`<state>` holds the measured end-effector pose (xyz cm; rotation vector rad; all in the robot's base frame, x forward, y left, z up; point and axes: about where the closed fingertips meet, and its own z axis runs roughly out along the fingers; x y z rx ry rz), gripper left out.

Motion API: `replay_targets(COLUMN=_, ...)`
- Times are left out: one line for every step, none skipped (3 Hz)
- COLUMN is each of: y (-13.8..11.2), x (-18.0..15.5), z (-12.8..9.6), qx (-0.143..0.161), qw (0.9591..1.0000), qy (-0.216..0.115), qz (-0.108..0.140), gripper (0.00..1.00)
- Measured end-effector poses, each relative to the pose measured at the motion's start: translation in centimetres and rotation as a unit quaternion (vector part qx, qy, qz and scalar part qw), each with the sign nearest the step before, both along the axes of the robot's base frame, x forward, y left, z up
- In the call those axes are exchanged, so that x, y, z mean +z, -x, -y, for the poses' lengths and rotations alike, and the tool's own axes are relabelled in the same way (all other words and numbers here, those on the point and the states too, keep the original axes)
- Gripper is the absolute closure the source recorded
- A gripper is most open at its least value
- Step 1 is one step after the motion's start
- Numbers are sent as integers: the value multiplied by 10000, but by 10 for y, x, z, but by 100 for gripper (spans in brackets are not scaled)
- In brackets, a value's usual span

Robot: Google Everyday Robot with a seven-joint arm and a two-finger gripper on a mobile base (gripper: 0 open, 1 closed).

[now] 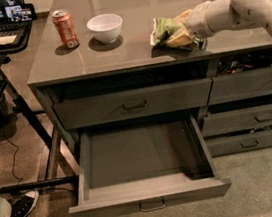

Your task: Pick green jalapeno chip bag from middle drawer and place on counter

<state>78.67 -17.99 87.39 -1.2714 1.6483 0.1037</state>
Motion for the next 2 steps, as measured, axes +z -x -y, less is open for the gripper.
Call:
replay_targets(y=0, x=0, z=0, qx=0, qw=10000, qy=0, qz=0, gripper=0)
replay_targets(y=0, x=0, z=0, qx=0, qw=10000, qy=0, qz=0, gripper=0)
